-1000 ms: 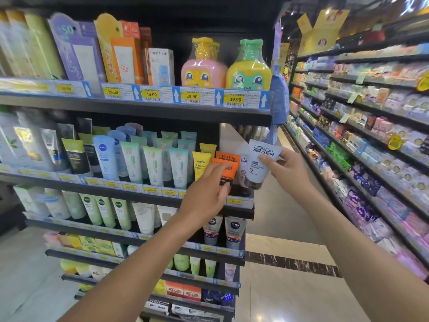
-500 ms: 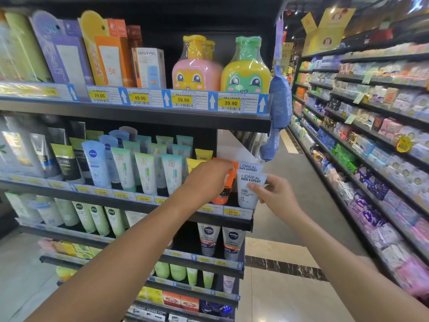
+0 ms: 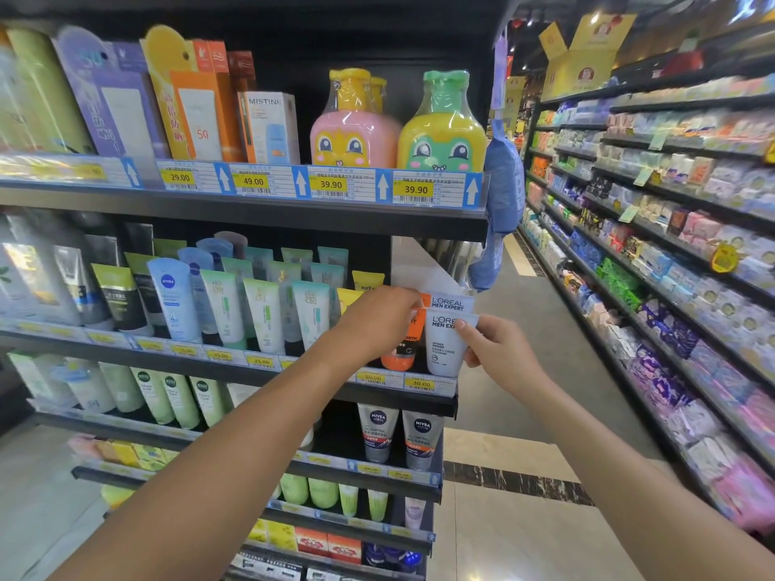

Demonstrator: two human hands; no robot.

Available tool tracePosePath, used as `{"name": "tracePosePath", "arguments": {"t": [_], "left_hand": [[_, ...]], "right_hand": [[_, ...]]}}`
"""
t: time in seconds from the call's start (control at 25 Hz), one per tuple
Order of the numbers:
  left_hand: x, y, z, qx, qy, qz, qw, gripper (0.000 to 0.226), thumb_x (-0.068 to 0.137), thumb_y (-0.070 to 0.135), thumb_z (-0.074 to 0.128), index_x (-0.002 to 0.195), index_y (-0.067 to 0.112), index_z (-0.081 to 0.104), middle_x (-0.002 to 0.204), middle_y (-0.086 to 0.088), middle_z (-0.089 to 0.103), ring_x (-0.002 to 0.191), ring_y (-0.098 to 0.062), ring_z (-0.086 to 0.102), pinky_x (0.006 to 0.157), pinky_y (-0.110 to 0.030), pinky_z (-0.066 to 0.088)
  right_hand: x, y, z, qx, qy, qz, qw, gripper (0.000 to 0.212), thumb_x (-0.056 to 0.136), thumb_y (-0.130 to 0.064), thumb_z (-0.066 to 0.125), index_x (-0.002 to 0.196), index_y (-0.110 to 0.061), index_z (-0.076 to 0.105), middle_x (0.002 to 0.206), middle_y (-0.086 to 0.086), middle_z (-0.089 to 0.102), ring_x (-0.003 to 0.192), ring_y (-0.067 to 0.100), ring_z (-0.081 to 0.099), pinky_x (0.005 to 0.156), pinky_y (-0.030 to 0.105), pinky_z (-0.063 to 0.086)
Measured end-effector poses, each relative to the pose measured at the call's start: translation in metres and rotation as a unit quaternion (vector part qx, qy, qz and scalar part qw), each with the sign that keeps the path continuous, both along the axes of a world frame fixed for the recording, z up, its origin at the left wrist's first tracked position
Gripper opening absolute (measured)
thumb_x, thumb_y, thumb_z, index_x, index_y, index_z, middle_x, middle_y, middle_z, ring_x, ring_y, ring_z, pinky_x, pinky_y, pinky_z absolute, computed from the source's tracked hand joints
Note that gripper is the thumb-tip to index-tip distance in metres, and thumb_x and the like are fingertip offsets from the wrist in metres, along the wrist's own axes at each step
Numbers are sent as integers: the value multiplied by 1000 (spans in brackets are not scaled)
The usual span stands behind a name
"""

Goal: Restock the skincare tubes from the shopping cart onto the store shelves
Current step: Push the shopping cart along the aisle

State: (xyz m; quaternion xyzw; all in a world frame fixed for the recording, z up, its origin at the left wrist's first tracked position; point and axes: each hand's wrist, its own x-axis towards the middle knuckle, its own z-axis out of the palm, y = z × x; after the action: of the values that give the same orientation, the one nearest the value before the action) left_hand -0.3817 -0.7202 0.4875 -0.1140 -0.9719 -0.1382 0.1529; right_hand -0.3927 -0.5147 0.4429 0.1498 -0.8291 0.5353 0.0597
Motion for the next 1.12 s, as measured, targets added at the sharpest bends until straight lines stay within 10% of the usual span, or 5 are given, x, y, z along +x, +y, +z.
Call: {"name": "tracePosePath", "arguments": {"t": [0.2,0.44,0.72,1.12], "left_hand": [[32,-7,9,27,43,-34,998,32,106,20,51,136,22,62,127,-2,66,113,-22,63,90,-39,54],[92,-68,16,-6,47,9,999,41,109,28,45,149,36,47,154,11,47,127,-17,58,98,-42,52],[84,-137,31,-55,51,55,996,47,107,22,47,153,29,43,156,0,49,123,-29,62,93,-46,53],[9,-154,49,-117,-48,31,992,35,106,34,53,138,27,64,143,3,62,124,-24,60,93,-41,51]], "right_hand": [[14,-2,14,90,63,-69,992,22,98,-39,64,119,-33,61,103,-20,64,72,5,64,58,17,46],[34,-46,33,295,369,-152,868,21,96,-39,62,114,-30,70,114,-10,68,112,19,53,93,39,38],[30,-115,63,444,259,-69,855,36,104,-39,44,135,-31,59,128,-2,67,130,25,49,104,44,34],[-16,-129,56,441,270,-34,855,33,105,-36,38,103,-29,69,91,-4,74,89,22,67,91,39,46]]}}
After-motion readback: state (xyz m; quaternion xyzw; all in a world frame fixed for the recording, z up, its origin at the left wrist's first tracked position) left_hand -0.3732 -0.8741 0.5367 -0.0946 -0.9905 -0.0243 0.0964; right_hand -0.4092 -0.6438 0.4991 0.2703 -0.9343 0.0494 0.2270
